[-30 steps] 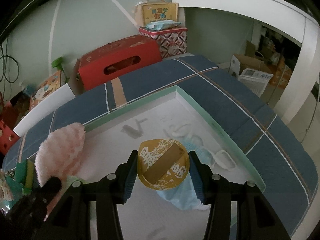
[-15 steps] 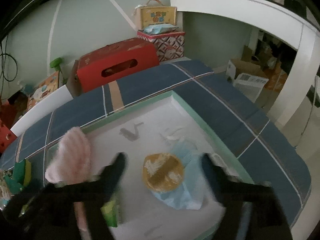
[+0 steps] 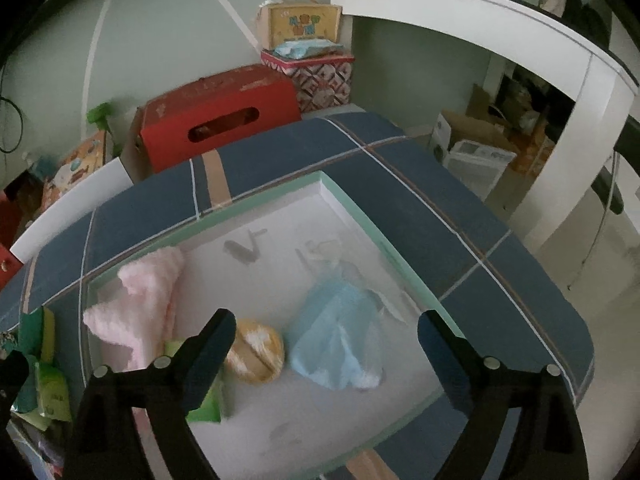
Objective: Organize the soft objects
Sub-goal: 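Carry the towel and coaster to the white tray and release both, then withdraw both grippers from the tray toward the pile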
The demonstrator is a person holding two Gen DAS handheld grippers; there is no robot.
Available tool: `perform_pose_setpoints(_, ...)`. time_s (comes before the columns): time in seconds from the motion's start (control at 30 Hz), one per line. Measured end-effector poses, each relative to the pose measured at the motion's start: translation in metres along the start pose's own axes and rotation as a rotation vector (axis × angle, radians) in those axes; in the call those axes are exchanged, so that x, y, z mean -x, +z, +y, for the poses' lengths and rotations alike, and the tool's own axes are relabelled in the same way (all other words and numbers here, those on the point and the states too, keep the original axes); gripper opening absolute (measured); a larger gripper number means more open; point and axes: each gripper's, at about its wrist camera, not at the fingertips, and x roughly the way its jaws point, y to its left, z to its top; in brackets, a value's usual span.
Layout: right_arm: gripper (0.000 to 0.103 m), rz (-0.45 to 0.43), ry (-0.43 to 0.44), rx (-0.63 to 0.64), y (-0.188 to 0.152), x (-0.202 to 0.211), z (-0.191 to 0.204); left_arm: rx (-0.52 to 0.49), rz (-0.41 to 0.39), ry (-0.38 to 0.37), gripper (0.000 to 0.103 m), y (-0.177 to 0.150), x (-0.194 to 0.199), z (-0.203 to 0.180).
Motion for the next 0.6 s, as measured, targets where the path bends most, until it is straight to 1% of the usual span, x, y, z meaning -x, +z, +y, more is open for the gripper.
perform_pose_setpoints(0.07,0.095,0.004,0.003,0.008,-0.002,0.004,0.0,0.012,-0.001,0.036,0.09,-0.002,0.009,0.009)
perform_pose_setpoints(0.2,0.095,-0.01,0.003,0.02,-0.004,0.017,0.003,0.037,-0.024,0.085,0.09,-0.005,0.026,0.027)
perform_pose_setpoints(0.3,0.095,-0.027,0.015,0.035,-0.006,0.027,0.007,0.078,-0.04,0.126,0.09,-0.006,0.04,0.046)
perform_pose_setpoints(0.37,0.095,-0.031,0.026,0.048,-0.007,0.032,0.012,0.105,-0.042,0.166,0.09,-0.008,0.047,0.06)
perform_pose_setpoints(0.47,0.095,-0.036,0.04,0.084,-0.012,0.039,0.025,0.144,-0.042,0.222,0.09,-0.011,0.055,0.082)
perform_pose_setpoints(0.6,0.095,-0.03,0.087,0.139,-0.023,0.044,0.048,0.213,-0.034,0.261,0.09,-0.019,0.063,0.113)
